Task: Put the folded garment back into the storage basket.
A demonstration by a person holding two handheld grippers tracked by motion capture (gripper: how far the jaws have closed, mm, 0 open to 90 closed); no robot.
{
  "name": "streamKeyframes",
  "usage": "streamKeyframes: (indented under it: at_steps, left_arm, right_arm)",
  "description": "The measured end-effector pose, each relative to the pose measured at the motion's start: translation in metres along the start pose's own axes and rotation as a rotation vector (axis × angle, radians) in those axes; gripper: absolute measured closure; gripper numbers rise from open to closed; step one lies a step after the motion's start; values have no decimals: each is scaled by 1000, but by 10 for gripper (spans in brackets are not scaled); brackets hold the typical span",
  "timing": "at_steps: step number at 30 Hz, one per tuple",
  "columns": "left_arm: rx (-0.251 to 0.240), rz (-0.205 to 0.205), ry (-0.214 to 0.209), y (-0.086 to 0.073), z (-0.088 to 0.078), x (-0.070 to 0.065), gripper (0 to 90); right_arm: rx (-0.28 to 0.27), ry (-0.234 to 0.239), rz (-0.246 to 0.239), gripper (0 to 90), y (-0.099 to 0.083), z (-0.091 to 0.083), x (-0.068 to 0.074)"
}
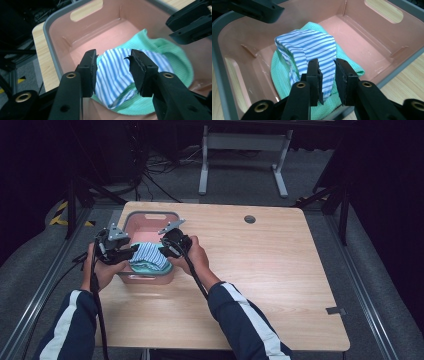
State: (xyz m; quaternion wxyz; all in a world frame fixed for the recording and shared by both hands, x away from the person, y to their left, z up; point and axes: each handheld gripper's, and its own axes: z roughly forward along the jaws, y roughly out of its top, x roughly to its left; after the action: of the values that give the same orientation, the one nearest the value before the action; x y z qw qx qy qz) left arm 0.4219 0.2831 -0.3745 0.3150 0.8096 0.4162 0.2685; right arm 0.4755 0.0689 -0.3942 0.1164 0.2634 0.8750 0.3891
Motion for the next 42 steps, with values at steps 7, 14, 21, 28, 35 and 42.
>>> streamKeyframes:
  at_steps: [7,14,21,28,35,42]
  left_arm:
    - [-32,17,-12,1,-11,-10,533]
    - [-52,42,-27,4,-21,-27,467]
    - [-75,82,-55,11,-27,-45,434]
    - [-80,108,-79,16,-28,-64,367]
    - [-109,109,-128,19,-32,-77,310]
    - [-109,134,-165,21,-30,-93,265]
  right_arm:
    - [-13,-5,-17,666,-4,-16,-4]
    - [-21,-14,-28,611,-12,-34,-9]
    - [-24,-17,-56,554,-19,-51,-14]
    - [-17,-73,-92,472,-30,-75,-22]
    - [-17,-108,-98,369,-41,-94,-29]
    - [-9,-147,-115,296,-56,-113,-32]
